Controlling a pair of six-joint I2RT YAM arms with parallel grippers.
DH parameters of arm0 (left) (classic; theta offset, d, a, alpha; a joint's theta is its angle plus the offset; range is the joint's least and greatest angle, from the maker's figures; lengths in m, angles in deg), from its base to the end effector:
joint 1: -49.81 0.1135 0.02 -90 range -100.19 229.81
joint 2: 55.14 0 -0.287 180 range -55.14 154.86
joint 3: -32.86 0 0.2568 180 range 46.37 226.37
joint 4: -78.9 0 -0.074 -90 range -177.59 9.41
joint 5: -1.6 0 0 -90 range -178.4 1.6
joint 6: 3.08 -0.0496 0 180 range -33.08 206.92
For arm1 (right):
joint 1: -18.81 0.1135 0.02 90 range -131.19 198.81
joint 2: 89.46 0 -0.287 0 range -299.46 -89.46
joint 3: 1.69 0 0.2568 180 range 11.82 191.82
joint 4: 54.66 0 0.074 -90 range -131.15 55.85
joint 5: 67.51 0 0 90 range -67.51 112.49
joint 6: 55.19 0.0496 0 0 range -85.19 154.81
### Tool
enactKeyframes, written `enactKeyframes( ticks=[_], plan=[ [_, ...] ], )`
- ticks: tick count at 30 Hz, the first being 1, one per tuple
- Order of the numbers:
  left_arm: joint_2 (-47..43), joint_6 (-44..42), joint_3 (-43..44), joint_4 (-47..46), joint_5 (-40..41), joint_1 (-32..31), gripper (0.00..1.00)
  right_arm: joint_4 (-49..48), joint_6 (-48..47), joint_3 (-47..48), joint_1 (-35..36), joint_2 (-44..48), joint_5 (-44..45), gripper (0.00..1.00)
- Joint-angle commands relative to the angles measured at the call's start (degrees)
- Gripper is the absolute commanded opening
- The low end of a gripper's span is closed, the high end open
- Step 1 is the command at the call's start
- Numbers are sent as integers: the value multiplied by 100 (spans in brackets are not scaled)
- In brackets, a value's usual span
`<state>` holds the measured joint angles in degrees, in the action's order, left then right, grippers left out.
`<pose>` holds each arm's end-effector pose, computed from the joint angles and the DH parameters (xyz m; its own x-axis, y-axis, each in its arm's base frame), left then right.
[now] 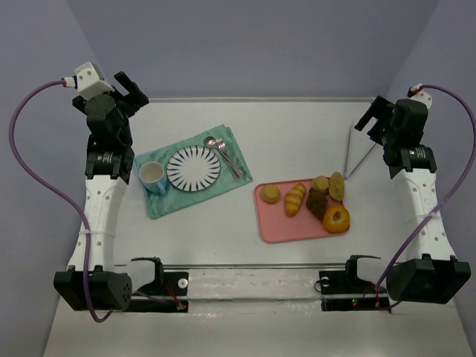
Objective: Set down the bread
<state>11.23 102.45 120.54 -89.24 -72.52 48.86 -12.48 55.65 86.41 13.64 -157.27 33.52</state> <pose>0.2644 0.0092 0.4897 0.2262 -0.2613 -0.9384 -0.2007 0.9302 -0.3074 0.2644 -0.0334 0.4226 -0.2527 0.3735 -0.8926 0.3800 0.8867 0.2634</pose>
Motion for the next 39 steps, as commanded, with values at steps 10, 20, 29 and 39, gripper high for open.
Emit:
enactKeyframes(
  ticks=[10, 20, 29, 39],
  plan=[
    [-45, 20, -113, -178, -67, 25, 99, 577, 421, 134, -2, -1224, 584, 100],
    [104, 29, -228, -178, -23, 25, 99, 957, 544, 969, -283, -3439, 225, 100],
    [315, 64, -210, -187, -94, 33, 99, 1001, 491, 1620, -555, -4609, 190, 100],
    [403, 161, -201, -221, -111, 33, 99, 983, 140, 2270, -608, -5611, 259, 97]
  ],
)
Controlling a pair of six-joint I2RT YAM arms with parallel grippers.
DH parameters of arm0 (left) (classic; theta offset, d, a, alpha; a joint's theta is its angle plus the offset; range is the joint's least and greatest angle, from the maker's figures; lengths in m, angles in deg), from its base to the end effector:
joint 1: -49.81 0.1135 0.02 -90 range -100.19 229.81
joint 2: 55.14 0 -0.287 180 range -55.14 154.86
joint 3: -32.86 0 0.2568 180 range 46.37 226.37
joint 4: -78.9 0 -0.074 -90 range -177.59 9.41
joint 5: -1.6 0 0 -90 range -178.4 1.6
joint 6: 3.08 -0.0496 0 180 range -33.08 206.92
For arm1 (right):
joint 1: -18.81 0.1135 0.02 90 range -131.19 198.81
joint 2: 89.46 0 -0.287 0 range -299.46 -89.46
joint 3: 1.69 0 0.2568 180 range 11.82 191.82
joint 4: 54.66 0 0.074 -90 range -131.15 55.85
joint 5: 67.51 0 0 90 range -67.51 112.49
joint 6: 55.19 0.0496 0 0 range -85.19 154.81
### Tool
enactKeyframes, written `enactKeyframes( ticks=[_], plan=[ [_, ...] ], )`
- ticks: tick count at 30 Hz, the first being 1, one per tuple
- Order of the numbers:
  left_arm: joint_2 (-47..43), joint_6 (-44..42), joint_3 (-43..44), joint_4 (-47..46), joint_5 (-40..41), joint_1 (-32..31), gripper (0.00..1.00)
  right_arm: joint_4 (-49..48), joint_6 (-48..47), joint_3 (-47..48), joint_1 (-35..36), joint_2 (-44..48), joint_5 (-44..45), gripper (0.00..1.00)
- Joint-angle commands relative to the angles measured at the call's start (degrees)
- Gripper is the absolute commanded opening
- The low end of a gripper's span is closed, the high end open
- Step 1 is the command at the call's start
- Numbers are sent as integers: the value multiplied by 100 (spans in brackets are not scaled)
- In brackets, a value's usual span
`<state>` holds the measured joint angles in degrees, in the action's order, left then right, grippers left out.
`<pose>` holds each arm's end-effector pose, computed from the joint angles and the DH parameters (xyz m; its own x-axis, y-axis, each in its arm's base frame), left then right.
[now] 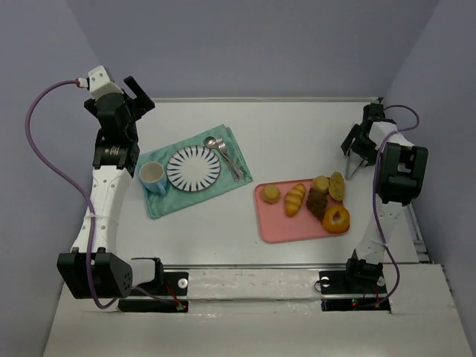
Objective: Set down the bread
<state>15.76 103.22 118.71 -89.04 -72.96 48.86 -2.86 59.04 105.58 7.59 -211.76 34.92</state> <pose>0.2960 0.0083 0.4571 0.1185 -0.2725 -0.9548 -0.2257 0.9290 -0.2932 0.4585 -0.1018 0.1769 -0.7103 0.5495 -0.4400 0.6191 0.7851 -0.0190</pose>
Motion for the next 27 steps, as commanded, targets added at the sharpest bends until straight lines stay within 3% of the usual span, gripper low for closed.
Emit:
enactKeyframes(
  ticks=[1, 3, 6, 9, 12, 16, 20, 21, 27],
  plan=[
    [-49, 84, -9, -241, -85, 25, 99, 13, -286, 484, -3, -223, 128, 94],
    [-58, 84, -26, -250, -155, 25, 99, 13, -331, 565, -3, -356, 164, 87],
    [-137, 93, -79, -250, -234, 25, 99, -22, -445, 609, -3, -417, 137, 56],
    [-277, 76, -140, -250, -243, 33, 99, -101, -594, 504, -3, -182, 76, 37],
    [-426, 58, -219, -285, -243, 25, 99, -207, -927, 337, -3, 336, 137, 24],
    [-550, 58, -308, -329, -296, 33, 99, -207, -1630, 3, -3, 1329, -160, 21],
    [-577, 146, -369, -443, -410, 25, 99, 29, -2036, -428, -3, 2437, -1362, 21],
    [-542, 146, -378, -513, -497, 33, 99, 265, -2123, -559, 145, 2630, -1966, 21],
    [-384, 120, -325, -637, -648, 33, 99, 1427, -2098, -1157, 1619, 3879, -2613, 21]
  ],
)
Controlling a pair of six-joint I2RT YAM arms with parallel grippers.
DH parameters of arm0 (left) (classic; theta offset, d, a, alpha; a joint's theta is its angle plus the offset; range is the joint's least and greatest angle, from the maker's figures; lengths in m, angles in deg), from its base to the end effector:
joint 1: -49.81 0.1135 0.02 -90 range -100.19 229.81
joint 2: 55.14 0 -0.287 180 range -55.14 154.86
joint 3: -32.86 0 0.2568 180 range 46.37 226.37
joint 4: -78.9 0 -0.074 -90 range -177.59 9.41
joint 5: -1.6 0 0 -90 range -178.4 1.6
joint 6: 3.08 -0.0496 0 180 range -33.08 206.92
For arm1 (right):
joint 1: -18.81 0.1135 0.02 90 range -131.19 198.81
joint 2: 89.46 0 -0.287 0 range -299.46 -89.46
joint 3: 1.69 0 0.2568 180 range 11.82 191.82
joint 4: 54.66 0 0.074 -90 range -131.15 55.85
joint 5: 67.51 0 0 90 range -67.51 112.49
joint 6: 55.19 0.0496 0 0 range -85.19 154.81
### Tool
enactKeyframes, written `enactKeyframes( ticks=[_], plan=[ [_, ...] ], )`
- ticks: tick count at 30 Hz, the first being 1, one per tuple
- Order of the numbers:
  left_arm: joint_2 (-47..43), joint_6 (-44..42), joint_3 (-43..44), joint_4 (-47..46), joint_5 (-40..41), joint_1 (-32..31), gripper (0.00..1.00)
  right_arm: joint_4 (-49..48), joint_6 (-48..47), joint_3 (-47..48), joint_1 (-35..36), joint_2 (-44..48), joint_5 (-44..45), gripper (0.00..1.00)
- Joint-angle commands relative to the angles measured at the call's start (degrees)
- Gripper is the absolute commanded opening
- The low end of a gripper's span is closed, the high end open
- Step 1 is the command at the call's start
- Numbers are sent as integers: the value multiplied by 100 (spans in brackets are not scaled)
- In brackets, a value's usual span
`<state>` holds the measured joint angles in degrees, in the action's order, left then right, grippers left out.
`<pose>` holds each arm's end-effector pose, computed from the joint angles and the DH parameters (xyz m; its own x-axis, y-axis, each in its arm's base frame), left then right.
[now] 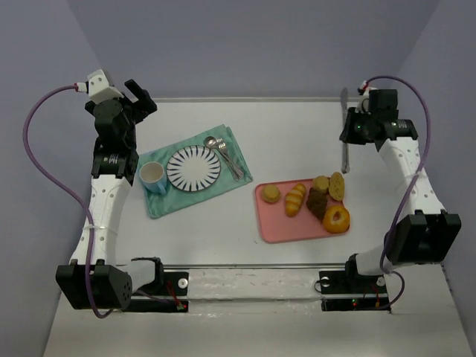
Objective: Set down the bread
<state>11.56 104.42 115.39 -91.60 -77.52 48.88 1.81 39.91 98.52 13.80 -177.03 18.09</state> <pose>0.2756 0.0049 0.4607 0.1568 -0.2979 -0.9416 -0.1305 0.9388 -0.3187 0.3465 -0.0266 0.3709 -0.6843 0.1490 -0.7138 0.0931 0.9887 0.1170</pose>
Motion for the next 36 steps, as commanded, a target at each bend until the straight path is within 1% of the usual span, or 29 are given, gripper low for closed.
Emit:
enactKeyframes(
  ticks=[1, 2, 3, 5, 8, 9, 12, 16, 19, 21, 26, 28, 36],
  plan=[
    [36, -1, -2, -407, -182, 23, 99, 1029, -81, -661, 1177, 547, -1035, 21],
    [63, -27, -2, -416, -208, 23, 99, 1239, -54, -715, 1300, 670, -1341, 22],
    [80, -70, 7, -416, -226, 23, 99, 1346, -62, -768, 1415, 880, -1500, 23],
    [107, -123, 7, -399, -244, 23, 99, 1713, -27, -829, 1599, 1022, -1738, 28],
    [124, -150, 24, -390, -209, 31, 99, 2074, 61, -944, 1653, 1224, -1844, 32],
    [116, -159, 24, -390, -208, 31, 99, 2128, 78, -1014, 1705, 1251, -1897, 34],
    [116, -150, 16, -381, -208, 23, 99, 2208, 87, -1163, 1758, 1251, -2046, 44],
    [80, -141, 24, -337, -235, 23, 99, 2155, -106, -1190, 1890, 1076, -2258, 50],
    [37, -150, 68, -276, -244, 23, 99, 2059, -237, -1199, 1943, 935, -2337, 52],
    [-42, -115, 25, -276, -235, 31, 99, 1997, -282, -1208, 2057, 813, -2433, 55],
    [-227, -89, -98, -328, -209, 23, 99, 1945, -247, -1208, 2110, 452, -2144, 59],
    [-245, -80, -125, -320, -200, 31, 99, 1944, -325, -1181, 2250, 320, -2109, 60],
    [-245, -36, -169, -249, -103, 23, 99, 1962, -414, -1102, 2523, -111, -1793, 61]
  ],
)
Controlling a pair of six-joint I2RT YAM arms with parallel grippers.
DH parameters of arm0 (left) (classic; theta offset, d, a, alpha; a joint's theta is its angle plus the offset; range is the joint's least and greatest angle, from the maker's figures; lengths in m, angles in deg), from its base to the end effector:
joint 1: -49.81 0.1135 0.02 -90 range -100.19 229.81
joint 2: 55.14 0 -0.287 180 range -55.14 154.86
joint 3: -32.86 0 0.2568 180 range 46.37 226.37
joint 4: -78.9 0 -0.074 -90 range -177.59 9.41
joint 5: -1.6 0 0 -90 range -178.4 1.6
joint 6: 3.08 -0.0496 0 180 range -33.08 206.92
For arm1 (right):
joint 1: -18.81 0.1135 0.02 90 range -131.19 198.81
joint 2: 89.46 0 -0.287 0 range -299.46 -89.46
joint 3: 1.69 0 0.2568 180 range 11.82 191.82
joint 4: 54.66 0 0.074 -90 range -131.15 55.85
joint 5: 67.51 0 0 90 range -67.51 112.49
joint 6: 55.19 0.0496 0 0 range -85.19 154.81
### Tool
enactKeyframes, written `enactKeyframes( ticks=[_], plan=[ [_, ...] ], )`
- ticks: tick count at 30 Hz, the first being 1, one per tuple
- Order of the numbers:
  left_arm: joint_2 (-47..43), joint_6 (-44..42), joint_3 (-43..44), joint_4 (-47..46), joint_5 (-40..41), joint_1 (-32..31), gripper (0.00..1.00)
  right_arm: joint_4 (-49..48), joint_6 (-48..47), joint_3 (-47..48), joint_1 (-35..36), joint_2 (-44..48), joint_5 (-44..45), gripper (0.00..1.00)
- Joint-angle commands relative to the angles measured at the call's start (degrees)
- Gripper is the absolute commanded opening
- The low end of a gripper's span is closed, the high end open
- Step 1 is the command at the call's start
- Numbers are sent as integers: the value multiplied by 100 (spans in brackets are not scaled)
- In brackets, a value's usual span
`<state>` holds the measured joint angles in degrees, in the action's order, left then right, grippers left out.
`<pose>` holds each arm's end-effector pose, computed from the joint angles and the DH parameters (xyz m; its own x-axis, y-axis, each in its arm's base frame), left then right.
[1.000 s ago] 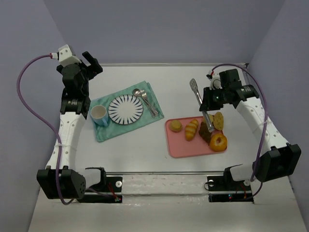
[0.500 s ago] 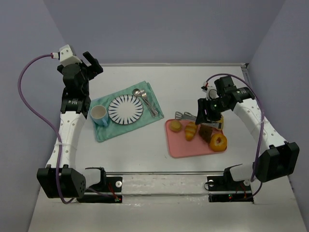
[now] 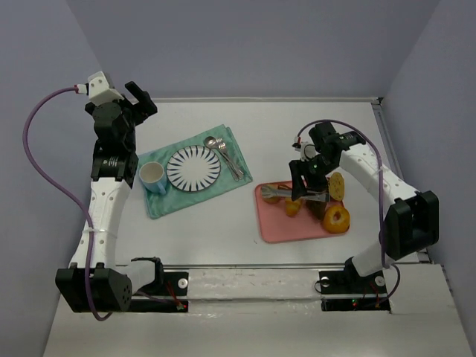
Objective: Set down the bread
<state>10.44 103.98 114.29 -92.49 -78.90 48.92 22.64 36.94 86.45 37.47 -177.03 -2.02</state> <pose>0.2704 0.0040 0.4605 0.1640 -0.2919 -0.9423 -0.1049 0.9446 -0.3109 0.2700 0.1129 0.2868 -0.9357 -0.2803 -0.2144 -0.3468 0.8426 0.4120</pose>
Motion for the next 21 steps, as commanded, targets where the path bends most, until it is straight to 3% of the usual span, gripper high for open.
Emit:
enactKeyframes(
  ticks=[1, 5, 9, 15, 18, 21],
  plan=[
    [-151, 8, -68, -151, 43, 27, 99, -121, -99, 148, 217, -137, 262, 60],
    [-204, 17, -103, -125, 192, 27, 99, -104, -20, 384, 270, -112, 394, 32],
    [-283, -9, -121, -125, 263, 18, 99, -95, 7, 921, 331, 3, 308, 17],
    [-406, -19, -121, -133, 369, 18, 99, -698, -152, 1825, 849, -479, -605, 17],
    [-406, -1, -130, -160, 325, 27, 99, -1296, -152, 2439, 1130, -1190, -1053, 17],
    [-388, -1, -130, -160, 325, 27, 99, -1545, -152, 3055, 1430, -2121, -882, 25]
  ],
)
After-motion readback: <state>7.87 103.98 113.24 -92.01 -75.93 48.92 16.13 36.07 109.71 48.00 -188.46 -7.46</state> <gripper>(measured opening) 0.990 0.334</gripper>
